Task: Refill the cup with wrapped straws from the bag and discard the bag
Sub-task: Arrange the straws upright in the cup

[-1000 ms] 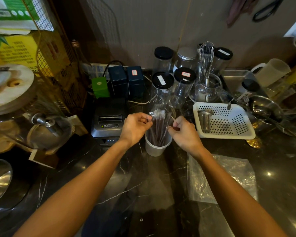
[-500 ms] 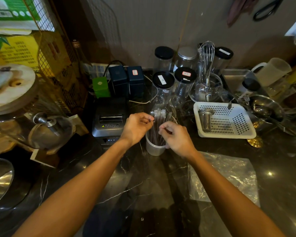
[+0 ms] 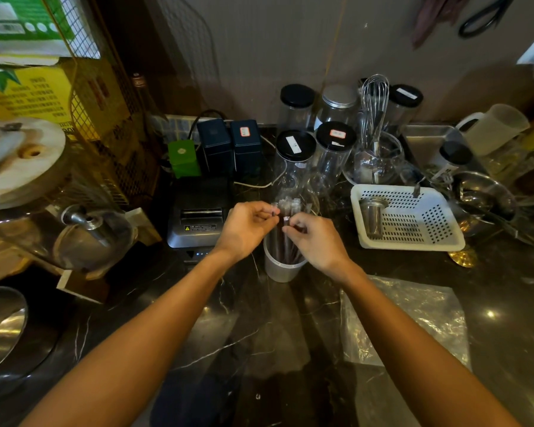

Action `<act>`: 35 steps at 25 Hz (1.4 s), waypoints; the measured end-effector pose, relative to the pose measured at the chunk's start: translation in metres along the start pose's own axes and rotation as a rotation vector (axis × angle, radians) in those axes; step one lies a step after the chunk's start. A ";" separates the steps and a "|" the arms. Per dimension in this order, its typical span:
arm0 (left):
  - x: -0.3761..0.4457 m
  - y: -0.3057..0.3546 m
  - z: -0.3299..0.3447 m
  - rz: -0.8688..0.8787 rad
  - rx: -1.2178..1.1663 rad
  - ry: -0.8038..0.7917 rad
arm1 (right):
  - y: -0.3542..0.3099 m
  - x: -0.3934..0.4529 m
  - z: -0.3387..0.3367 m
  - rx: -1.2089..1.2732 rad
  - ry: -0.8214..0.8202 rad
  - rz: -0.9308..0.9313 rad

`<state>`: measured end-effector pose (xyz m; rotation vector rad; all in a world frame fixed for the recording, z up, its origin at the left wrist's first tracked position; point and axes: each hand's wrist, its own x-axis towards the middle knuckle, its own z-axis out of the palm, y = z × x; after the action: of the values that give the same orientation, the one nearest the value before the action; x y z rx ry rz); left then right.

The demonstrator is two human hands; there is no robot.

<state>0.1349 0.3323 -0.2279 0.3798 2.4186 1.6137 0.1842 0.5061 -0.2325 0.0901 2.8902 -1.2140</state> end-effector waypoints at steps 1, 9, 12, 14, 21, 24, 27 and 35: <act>0.000 0.001 -0.001 0.001 0.011 0.006 | 0.000 0.001 -0.004 0.013 0.018 0.007; -0.003 0.001 0.001 0.006 0.114 0.068 | -0.016 0.007 -0.049 0.228 0.193 0.049; -0.008 0.003 -0.002 0.079 0.203 0.081 | -0.024 0.005 -0.065 0.311 0.247 0.064; -0.011 0.008 -0.004 0.168 0.283 0.076 | -0.025 0.007 -0.073 0.366 0.274 0.079; -0.019 0.026 -0.009 0.348 0.217 -0.087 | -0.032 0.007 -0.079 0.856 0.352 0.330; -0.019 0.039 -0.007 0.445 0.138 -0.087 | -0.029 0.006 -0.065 0.902 0.243 0.489; -0.018 0.046 -0.006 0.470 0.127 -0.097 | -0.030 0.001 -0.050 0.799 0.076 0.511; -0.015 0.037 -0.005 0.200 0.103 -0.118 | -0.025 -0.016 -0.040 0.314 -0.157 0.107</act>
<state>0.1510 0.3371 -0.1916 0.7347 2.4459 1.4965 0.1993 0.5161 -0.1862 0.1408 2.5084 -1.5659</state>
